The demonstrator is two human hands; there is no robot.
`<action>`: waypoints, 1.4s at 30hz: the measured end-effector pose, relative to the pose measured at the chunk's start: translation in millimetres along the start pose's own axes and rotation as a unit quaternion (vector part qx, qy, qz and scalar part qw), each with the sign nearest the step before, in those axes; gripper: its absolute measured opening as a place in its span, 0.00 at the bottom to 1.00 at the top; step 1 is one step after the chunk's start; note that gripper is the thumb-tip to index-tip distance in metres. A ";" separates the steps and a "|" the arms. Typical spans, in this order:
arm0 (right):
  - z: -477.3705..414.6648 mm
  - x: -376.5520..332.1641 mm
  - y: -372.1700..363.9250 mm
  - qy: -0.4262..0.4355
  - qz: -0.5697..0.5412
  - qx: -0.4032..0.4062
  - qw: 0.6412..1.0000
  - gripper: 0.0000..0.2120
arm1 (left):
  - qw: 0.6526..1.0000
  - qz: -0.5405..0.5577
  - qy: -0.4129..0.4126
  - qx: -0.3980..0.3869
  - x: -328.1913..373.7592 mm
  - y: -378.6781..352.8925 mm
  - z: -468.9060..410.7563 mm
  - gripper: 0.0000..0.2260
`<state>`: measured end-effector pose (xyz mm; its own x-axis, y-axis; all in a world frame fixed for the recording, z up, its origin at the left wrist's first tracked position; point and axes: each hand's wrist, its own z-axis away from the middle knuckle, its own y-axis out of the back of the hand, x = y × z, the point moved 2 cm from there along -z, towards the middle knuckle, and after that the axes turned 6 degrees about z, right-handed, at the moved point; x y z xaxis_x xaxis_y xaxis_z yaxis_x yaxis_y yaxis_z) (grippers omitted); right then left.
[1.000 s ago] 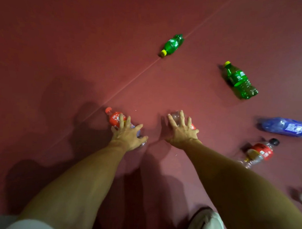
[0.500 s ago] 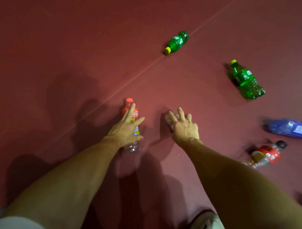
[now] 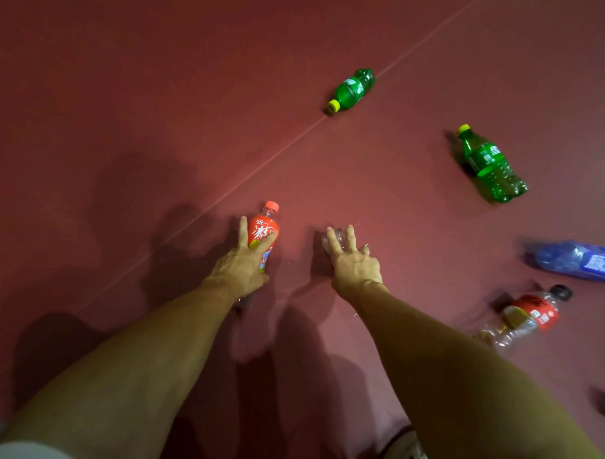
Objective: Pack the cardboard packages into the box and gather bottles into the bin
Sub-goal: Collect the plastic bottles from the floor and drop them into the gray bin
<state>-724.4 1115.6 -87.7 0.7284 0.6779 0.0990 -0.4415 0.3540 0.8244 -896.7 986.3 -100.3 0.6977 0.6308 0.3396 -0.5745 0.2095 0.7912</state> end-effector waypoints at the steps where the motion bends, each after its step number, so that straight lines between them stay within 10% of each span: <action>1: -0.6 0.2 0.1 0.003 0.001 0.002 1.000 0.42 | 1.000 -0.004 0.007 -0.004 1.4 1.4 0.8 0.41; 10: 15.4 8.2 59.0 0.030 -0.009 0.030 0.999 0.36 | 0.997 -0.072 -0.015 0.022 37.7 62.4 15.3 0.40; 28: 304.3 0.2 574.7 0.074 0.018 0.087 0.993 0.39 | 0.994 -0.028 -0.032 0.099 183.3 537.8 292.9 0.41; 42: 422.9 -121.9 810.8 0.243 0.072 0.203 0.946 0.37 | 0.969 -0.024 0.084 0.230 129.9 762.3 479.3 0.40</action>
<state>-949.7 1047.5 804.3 0.3052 0.9515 0.0397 -0.2087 0.0261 0.9776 -1038.9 869.9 790.7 0.6179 0.7488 0.2397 -0.2646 -0.0890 0.9602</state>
